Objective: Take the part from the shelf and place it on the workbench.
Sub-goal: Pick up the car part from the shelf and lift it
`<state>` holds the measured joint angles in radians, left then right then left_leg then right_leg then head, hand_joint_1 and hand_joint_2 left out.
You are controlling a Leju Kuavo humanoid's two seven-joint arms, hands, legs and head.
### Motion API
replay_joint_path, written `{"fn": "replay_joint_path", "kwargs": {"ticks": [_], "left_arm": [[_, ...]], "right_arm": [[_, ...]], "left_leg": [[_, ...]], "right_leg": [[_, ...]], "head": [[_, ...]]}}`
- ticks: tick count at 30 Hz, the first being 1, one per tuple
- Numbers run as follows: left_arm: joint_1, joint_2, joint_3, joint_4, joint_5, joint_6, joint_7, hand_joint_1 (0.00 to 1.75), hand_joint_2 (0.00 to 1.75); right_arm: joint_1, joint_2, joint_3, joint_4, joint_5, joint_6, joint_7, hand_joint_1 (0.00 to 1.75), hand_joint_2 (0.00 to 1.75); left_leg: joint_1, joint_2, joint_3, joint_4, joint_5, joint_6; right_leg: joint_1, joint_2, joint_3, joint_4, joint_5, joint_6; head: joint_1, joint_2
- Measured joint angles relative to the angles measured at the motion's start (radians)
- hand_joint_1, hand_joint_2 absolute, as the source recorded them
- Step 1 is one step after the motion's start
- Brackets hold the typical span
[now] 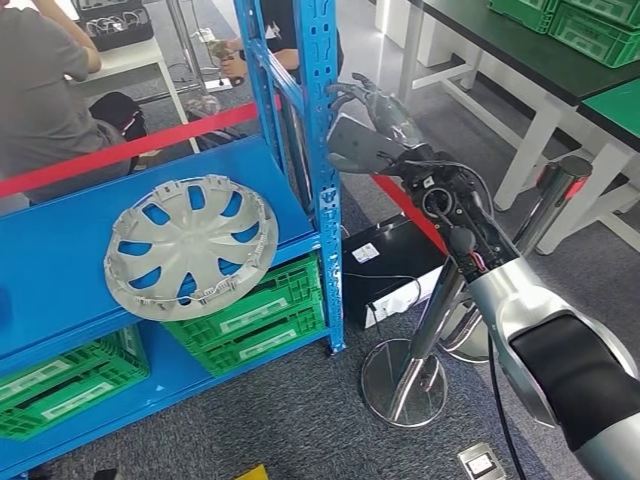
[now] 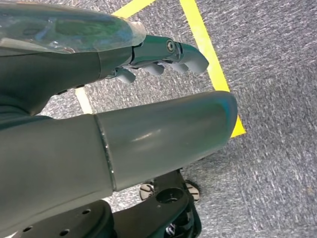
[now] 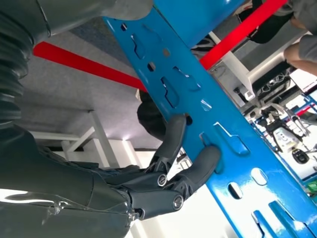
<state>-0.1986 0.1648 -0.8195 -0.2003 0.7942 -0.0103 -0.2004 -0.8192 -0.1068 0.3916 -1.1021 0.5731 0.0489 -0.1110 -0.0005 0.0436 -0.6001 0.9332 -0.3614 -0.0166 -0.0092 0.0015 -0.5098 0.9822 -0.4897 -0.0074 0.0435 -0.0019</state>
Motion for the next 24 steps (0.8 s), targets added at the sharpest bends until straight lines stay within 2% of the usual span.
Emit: {"fn": "replay_joint_path", "kwargs": {"ticks": [6, 10, 18, 24], "left_arm": [[0.005, 0.000, 0.000, 0.000, 0.004, 0.005, -0.002, 0.00, 0.00], [0.015, 0.000, 0.000, 0.000, 0.008, 0.010, -0.007, 0.00, 0.00], [0.028, -0.001, 0.000, 0.000, 0.007, 0.011, -0.011, 0.00, 0.00], [0.028, -0.001, 0.000, 0.000, 0.005, 0.011, -0.012, 0.00, 0.00]], "right_arm": [[0.013, 0.004, 0.002, 0.000, -0.013, -0.061, 0.008, 0.00, 1.75], [0.057, 0.004, 0.002, -0.063, 0.000, -0.117, 0.073, 0.00, 1.75], [0.242, -0.017, 0.000, -0.311, 0.062, -0.145, 0.223, 0.00, 1.75], [0.352, -0.021, 0.005, -0.488, 0.109, -0.153, 0.257, 0.00, 1.75]], "left_leg": [[0.000, 0.000, 0.002, 0.000, 0.000, 0.000], [0.000, -0.001, 0.004, 0.000, 0.002, 0.003], [0.000, -0.011, -0.002, 0.002, 0.006, 0.000], [0.000, -0.015, -0.008, 0.002, 0.004, 0.002]], "right_leg": [[0.000, 0.000, 0.002, -0.001, 0.000, 0.000], [0.000, 0.000, 0.003, -0.003, 0.000, 0.001], [0.000, -0.009, 0.003, -0.010, -0.002, 0.004], [0.000, -0.012, 0.002, -0.015, -0.003, 0.007]], "head": [[0.000, 0.000], [0.000, 0.000], [0.000, 0.000], [0.000, 0.000]]}}
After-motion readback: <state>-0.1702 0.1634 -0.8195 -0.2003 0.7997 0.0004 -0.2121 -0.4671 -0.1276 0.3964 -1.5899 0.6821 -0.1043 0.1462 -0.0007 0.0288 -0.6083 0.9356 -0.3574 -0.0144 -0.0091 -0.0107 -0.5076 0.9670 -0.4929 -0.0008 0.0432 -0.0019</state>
